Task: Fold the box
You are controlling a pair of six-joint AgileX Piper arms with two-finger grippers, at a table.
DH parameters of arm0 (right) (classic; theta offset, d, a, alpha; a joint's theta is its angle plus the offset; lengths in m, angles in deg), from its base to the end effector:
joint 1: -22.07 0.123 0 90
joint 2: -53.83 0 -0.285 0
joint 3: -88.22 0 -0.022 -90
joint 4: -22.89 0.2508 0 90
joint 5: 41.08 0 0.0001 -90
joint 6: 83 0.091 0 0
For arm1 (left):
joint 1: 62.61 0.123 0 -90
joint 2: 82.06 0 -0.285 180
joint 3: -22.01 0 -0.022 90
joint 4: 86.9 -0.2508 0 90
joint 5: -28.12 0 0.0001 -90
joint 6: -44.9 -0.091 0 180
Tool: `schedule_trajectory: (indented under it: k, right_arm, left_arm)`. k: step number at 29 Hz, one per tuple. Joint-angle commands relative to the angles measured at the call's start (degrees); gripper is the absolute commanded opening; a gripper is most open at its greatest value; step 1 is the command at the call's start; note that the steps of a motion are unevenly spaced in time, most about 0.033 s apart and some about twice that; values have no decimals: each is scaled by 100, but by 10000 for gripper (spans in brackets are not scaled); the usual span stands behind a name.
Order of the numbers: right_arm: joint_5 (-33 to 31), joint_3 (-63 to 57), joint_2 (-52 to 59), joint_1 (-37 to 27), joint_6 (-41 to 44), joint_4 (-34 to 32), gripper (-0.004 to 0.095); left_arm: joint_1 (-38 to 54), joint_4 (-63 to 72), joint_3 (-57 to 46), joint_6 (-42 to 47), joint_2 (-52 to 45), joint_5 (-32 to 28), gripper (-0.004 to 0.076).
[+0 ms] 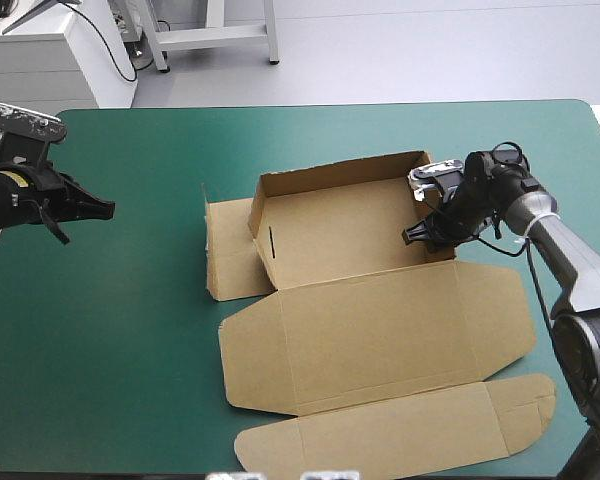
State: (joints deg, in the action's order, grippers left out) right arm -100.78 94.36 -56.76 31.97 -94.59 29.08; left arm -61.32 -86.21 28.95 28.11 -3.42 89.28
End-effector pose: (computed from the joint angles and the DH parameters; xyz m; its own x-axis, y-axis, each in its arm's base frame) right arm 0.3664 0.0726 0.2614 -0.9078 -0.3071 -0.2857 -0.3336 0.9415 0.0480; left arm 0.2417 0.0045 0.4401 -0.6563 0.2686 -0.7050 0.1785 0.9632 0.2008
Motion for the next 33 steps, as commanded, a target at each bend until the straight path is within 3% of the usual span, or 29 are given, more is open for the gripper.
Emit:
schedule_trajectory:
  k: [1, 4, 11, 20, 33]
  right_arm:
    - [58, 349, 279, -35, -79, -82, 457]
    - [-46, 746, 289, -35, -79, -73, 519]
    - [-284, 1540, 465, -35, -84, -73, 521]
    - [-1138, 2315, 788, -35, -133, -94, 521]
    - [-1161, 2317, 446, -35, -148, -46, 522]
  left_arm:
    - [5, 37, 123, 25, -165, -350, 7]
    - [5, 37, 123, 25, -165, -350, 7]
    - [5, 12, 123, 25, -165, -408, 7]
    - [5, 12, 123, 107, -155, -311, 7]
    - [5, 34, 123, 117, -155, -75, 7]
